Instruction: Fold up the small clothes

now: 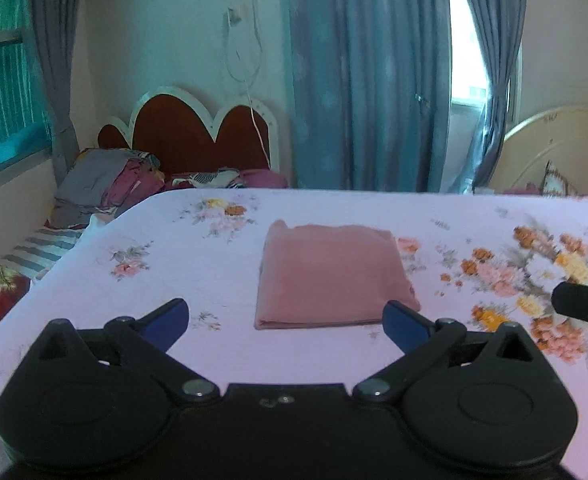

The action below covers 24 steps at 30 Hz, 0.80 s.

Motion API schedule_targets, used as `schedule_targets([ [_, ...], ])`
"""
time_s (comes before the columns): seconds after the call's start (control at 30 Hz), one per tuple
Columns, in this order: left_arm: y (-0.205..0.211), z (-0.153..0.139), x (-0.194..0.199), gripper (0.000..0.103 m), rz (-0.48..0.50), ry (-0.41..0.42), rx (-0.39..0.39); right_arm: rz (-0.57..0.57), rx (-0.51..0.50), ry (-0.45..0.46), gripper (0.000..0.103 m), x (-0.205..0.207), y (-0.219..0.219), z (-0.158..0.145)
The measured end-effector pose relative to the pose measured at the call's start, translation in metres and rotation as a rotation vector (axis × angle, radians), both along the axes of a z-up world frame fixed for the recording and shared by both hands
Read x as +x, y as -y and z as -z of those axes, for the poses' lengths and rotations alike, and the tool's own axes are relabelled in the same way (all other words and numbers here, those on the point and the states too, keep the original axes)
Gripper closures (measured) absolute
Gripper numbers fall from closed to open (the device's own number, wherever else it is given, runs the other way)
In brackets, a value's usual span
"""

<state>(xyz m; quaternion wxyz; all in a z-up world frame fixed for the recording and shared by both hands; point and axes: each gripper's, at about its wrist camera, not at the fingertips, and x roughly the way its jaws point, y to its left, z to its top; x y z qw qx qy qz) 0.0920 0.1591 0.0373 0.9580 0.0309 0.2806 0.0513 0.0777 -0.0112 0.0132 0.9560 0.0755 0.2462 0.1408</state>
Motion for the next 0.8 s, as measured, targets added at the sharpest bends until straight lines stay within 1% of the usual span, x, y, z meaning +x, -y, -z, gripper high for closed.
schedule_targets([
  [0.2,-0.008,-0.004,-0.022,0.000,-0.056,-0.002,0.026,0.003,-0.031,0.044,0.006,-0.024,-0.002,-0.009],
  [0.33,-0.017,-0.006,-0.033,0.000,-0.084,-0.005,0.000,0.021,-0.057,0.066,0.005,-0.034,-0.008,-0.012],
  [0.4,-0.019,-0.008,-0.035,0.000,-0.100,-0.010,0.005,0.027,-0.067,0.075,0.005,-0.037,-0.010,-0.012],
  [0.47,-0.021,-0.010,-0.036,0.000,-0.105,-0.020,0.005,0.030,-0.067,0.078,0.005,-0.039,-0.011,-0.011],
  [0.6,-0.022,-0.013,-0.039,0.000,-0.106,-0.031,-0.021,0.024,-0.058,0.074,0.005,-0.043,-0.013,-0.010],
  [0.8,-0.020,-0.015,-0.042,0.000,-0.100,-0.040,-0.024,0.022,-0.053,0.081,0.004,-0.045,-0.013,-0.011],
])
